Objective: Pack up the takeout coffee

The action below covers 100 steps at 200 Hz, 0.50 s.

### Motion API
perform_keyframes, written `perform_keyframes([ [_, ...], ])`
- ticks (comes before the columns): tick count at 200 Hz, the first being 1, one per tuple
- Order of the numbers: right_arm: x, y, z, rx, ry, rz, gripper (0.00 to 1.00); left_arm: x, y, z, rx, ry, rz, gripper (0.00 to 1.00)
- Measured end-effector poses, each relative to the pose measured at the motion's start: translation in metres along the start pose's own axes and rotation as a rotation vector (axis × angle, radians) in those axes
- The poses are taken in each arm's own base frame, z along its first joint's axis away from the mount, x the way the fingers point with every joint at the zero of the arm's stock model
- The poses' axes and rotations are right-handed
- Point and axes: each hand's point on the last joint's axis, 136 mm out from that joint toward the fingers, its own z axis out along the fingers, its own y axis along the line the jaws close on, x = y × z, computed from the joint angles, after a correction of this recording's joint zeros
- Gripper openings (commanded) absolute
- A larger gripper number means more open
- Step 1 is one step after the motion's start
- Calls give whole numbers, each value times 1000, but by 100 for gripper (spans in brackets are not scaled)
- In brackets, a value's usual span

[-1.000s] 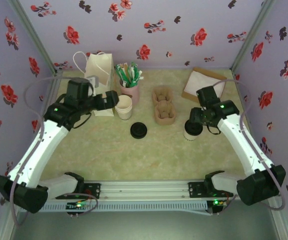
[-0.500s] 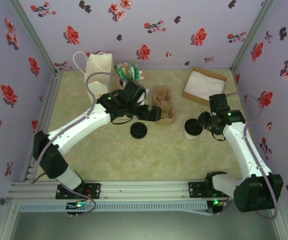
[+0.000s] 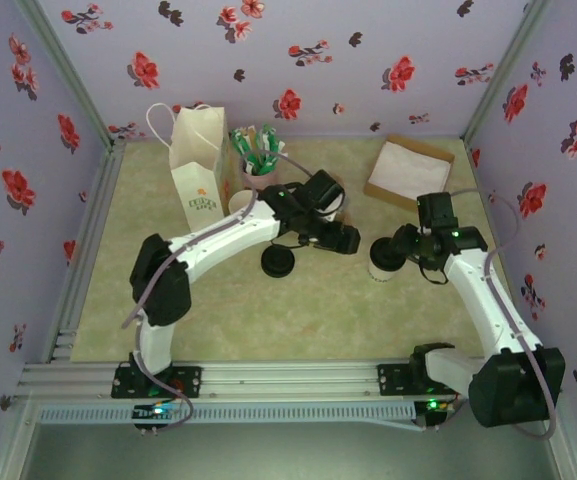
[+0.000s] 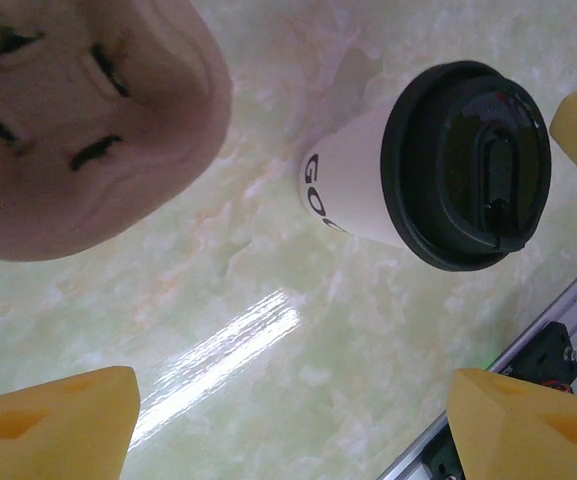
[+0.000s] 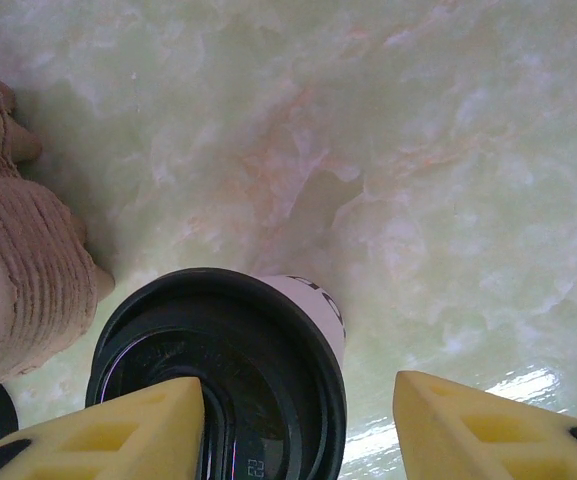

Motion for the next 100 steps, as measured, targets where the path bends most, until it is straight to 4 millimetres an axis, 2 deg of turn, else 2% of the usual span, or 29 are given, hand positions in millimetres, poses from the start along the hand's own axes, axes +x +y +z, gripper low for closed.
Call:
perform_keyframes([
  [13, 0, 0, -3, -12, -14, 0, 51, 3, -5, 7, 0, 15, 10, 77],
  [38, -1, 3, -7, -36, -34, 1, 50, 9, -13, 16, 3, 40, 21, 68],
  [100, 14, 2, 7, -58, 15, 9, 48, 16, -22, 27, 9, 67, 37, 63],
])
